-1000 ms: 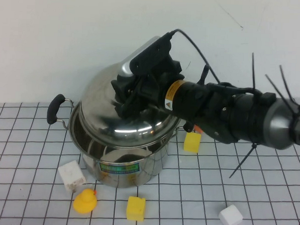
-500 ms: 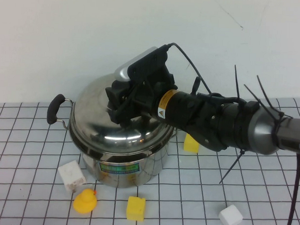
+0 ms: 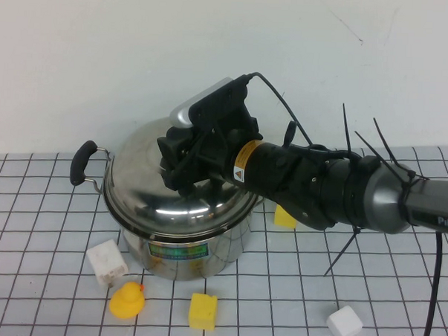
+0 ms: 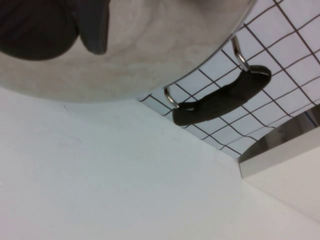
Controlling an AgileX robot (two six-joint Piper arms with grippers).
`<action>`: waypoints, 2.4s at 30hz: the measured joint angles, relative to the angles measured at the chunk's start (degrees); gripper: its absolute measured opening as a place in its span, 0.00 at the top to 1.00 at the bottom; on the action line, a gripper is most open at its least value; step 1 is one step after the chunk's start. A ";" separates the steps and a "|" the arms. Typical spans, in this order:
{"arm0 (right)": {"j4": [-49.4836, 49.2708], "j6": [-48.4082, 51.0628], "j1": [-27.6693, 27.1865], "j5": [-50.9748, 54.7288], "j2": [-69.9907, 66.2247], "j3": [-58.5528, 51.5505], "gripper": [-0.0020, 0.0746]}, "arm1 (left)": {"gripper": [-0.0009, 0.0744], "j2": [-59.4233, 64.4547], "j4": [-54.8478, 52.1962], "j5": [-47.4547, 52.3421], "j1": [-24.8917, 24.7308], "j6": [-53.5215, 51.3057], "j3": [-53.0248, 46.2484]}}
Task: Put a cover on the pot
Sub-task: Place the pot lid on the pot
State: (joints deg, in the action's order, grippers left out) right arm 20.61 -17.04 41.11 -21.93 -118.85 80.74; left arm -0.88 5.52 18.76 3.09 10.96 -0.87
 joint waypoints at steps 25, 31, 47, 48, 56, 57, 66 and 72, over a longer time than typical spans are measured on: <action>0.00 -0.24 0.00 0.10 0.00 0.00 0.52 | 0.99 0.00 0.00 0.00 0.00 0.52 0.00; 0.00 -0.30 0.00 0.10 0.00 0.00 0.52 | 0.99 0.00 0.00 0.00 0.00 0.52 0.00; -0.44 -0.68 0.49 -1.10 -1.56 0.00 0.47 | 0.99 0.00 0.00 0.00 0.00 0.52 0.00; -0.44 -0.59 0.49 -1.10 -1.56 0.00 0.45 | 0.99 0.00 0.00 0.00 0.00 0.52 0.00; -0.44 6.78 0.59 -1.10 -1.56 0.00 0.39 | 0.99 0.00 0.00 0.00 0.00 0.74 0.00; -0.44 7.39 0.59 -1.10 -1.56 0.00 0.39 | 0.99 0.00 0.00 0.00 0.00 0.74 0.00; -0.52 13.80 0.59 -1.10 -1.56 0.11 0.39 | 0.99 0.00 0.00 0.00 0.00 0.74 0.00; -1.37 14.52 0.59 -1.25 -1.56 0.11 0.39 | 0.99 0.00 0.00 0.00 0.00 0.74 0.00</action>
State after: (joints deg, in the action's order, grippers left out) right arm 19.24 -2.52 41.70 -23.17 -120.41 80.86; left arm -0.88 5.52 18.76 3.09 11.70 -0.87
